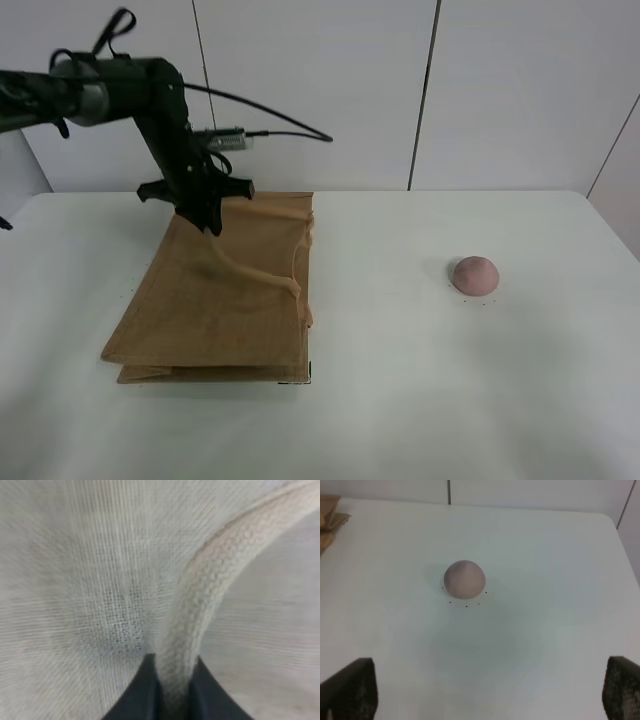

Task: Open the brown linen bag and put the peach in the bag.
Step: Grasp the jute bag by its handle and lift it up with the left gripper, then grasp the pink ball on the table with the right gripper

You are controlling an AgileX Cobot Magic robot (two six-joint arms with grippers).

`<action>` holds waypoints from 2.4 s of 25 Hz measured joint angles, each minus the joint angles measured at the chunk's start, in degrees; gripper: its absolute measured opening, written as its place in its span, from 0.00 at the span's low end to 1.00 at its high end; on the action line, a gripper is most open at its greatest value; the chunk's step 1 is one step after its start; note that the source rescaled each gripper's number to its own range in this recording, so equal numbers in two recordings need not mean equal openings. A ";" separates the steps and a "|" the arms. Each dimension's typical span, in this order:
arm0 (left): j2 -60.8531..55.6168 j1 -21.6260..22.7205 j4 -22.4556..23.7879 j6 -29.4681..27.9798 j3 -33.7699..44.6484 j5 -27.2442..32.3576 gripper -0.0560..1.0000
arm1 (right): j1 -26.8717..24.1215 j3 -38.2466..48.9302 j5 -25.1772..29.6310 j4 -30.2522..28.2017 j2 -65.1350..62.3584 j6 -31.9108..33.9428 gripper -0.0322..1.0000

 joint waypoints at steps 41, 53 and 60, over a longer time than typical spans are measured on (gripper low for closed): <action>-21.66 0.05 0.30 3.56 -8.14 7.50 0.05 | 0.00 -45.97 -7.47 0.00 103.79 0.00 1.00; -21.66 0.05 0.30 3.56 -8.14 7.50 0.05 | 3.54 -56.99 -6.56 1.85 122.44 -0.11 1.00; -21.66 0.05 0.30 3.56 -8.14 7.50 0.05 | 3.02 -56.99 -11.18 0.04 125.32 2.36 1.00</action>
